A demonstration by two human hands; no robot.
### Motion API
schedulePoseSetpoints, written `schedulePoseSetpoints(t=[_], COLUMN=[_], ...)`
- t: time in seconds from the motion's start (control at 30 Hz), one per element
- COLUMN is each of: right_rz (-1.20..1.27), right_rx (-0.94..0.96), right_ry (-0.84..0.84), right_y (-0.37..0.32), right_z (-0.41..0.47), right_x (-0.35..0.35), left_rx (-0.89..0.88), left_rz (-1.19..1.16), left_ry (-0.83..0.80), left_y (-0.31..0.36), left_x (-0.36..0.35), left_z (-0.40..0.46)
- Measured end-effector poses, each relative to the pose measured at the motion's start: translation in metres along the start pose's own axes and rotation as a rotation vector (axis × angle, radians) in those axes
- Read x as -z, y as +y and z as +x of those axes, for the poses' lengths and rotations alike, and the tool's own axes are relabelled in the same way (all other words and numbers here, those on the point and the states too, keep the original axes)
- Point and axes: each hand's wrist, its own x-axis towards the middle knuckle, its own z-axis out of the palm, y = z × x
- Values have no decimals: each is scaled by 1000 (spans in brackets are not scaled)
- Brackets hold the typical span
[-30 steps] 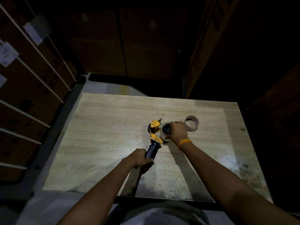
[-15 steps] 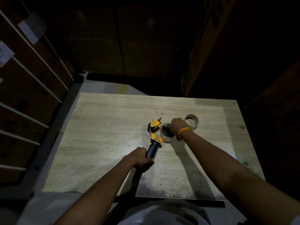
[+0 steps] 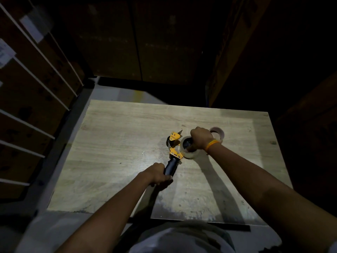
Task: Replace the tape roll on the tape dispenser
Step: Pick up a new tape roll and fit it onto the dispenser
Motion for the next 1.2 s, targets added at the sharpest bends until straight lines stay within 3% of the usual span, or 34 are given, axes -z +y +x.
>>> schedulePoseSetpoints(t=[0.2,0.33,0.43,0.7,0.8,0.9,1.2], right_rz=[85,248,203,109,180,314,170], right_rx=[-170,-15,93,-52,34,173,302], right_ry=[37,-61,-160,16,148,78,89], right_y=[5,18,16,-3,-18,-43,-79], right_z=[1,2,-3,-9,-14,-18,-16], right_x=[2,-2,-7,-8,-7,-16,-22], left_rx=[18,23,24,3,-2,-4,-32], left_rz=[-40,-72,-75,-47,-72,-41,-17], left_ry=[-27,-22,-24,-29,-22,1,32], left_y=[1,1,4,0,0,1,2], left_x=[4,4,3,2,1,-2,-7], left_z=[-4,-6,-8,-4,-4,-5,0])
